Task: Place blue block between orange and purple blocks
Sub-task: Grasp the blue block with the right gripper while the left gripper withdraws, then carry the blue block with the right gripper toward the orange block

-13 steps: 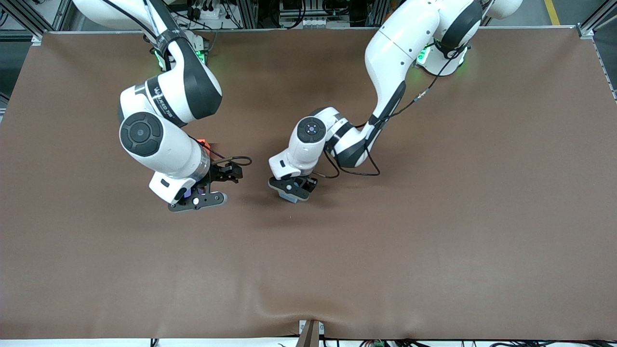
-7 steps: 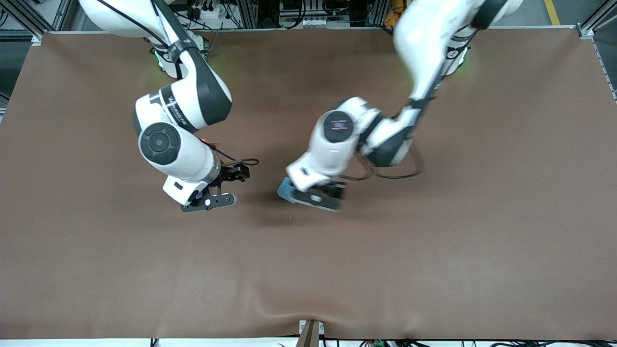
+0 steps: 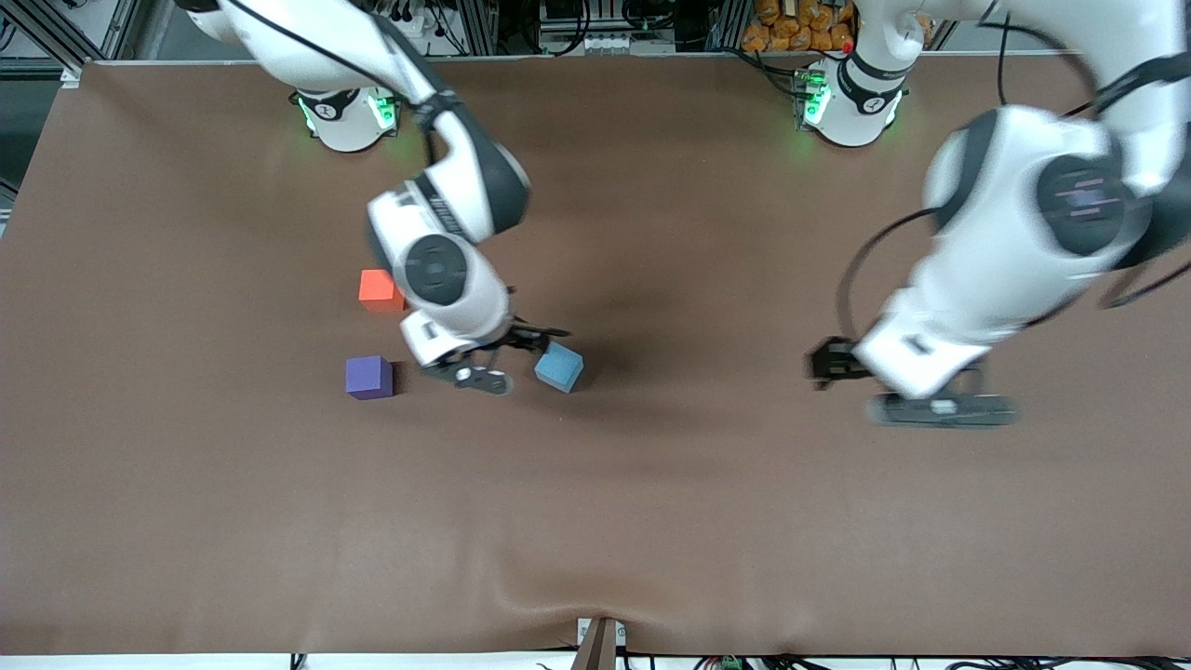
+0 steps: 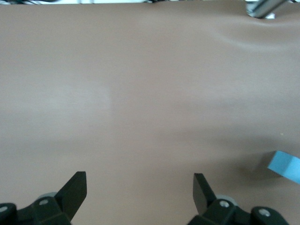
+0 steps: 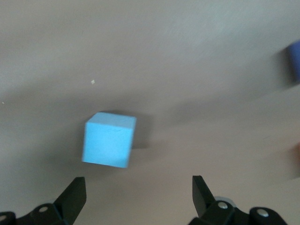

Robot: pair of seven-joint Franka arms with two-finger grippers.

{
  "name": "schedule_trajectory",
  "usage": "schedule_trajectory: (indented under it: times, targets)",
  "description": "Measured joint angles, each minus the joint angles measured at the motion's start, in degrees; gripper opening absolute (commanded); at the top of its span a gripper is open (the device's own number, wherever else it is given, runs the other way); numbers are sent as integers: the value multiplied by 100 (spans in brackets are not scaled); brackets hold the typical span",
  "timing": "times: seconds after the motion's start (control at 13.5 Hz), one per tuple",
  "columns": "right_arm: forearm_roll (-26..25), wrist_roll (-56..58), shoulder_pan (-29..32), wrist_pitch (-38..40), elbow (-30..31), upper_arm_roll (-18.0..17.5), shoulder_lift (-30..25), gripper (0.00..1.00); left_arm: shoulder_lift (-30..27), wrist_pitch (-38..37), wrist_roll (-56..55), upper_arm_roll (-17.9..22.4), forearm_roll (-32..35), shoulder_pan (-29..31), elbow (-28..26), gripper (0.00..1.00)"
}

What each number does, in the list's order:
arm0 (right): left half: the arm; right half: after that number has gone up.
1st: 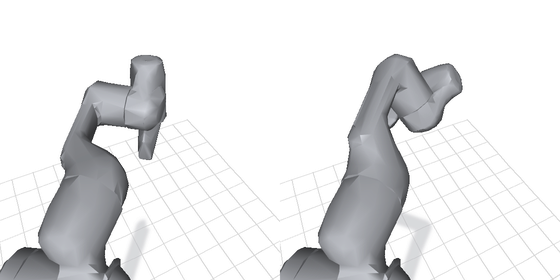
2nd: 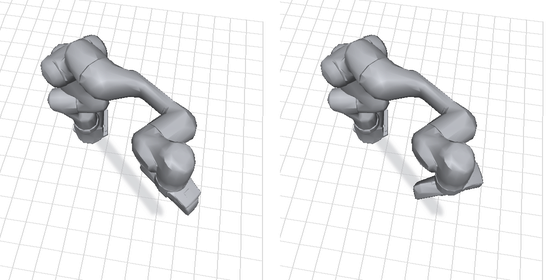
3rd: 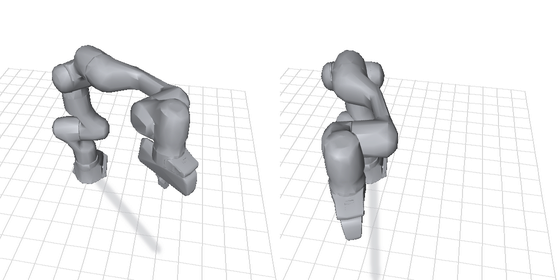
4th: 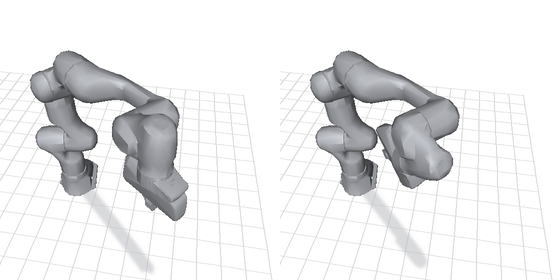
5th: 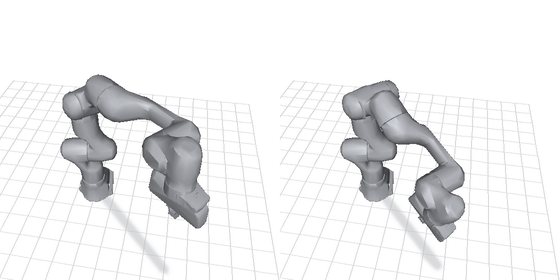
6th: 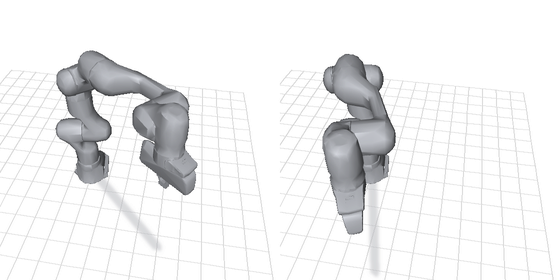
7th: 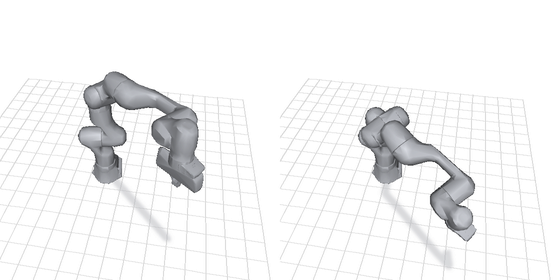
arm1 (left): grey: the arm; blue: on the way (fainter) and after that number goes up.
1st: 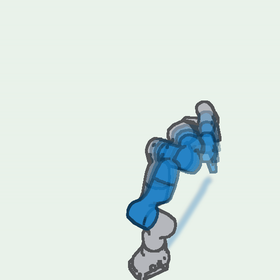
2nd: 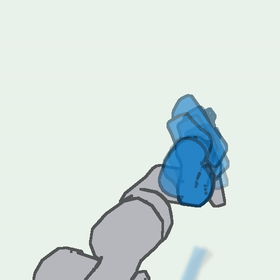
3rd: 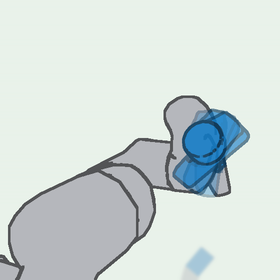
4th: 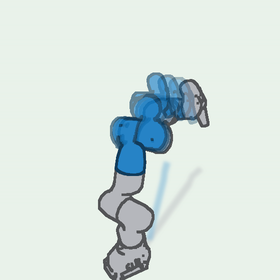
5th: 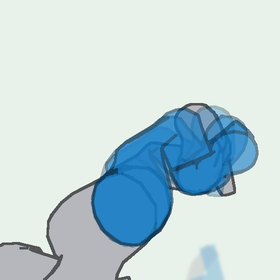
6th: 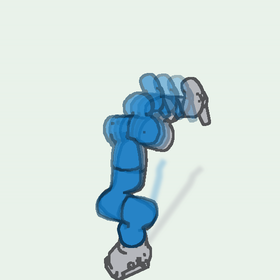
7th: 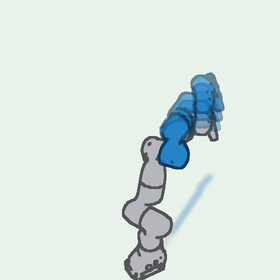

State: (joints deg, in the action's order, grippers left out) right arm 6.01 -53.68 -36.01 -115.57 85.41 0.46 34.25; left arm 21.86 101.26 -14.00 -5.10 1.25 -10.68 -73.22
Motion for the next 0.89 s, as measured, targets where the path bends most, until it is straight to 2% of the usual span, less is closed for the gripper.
schedule_trajectory:
  times: [0.15, 0.3, 0.59, 0.89]
  targets:
    - [0, -757, -204, -568, -2, 1, 333, 100, -209, -182, 176, -7, 0, 383, -22, 100]
    - [-8, -978, -336, -844, -4, 2, 579, 100, -357, -385, 210, -8, 0, 545, -40, 100]
    - [-53, -1017, -394, -1268, -9, 38, 848, 100, -547, -696, 210, -17, 0, 558, -51, 100]
    - [-504, -1017, -394, -1426, -10, 79, 1048, 100, -606, -760, 210, -26, 0, 567, -87, 100]
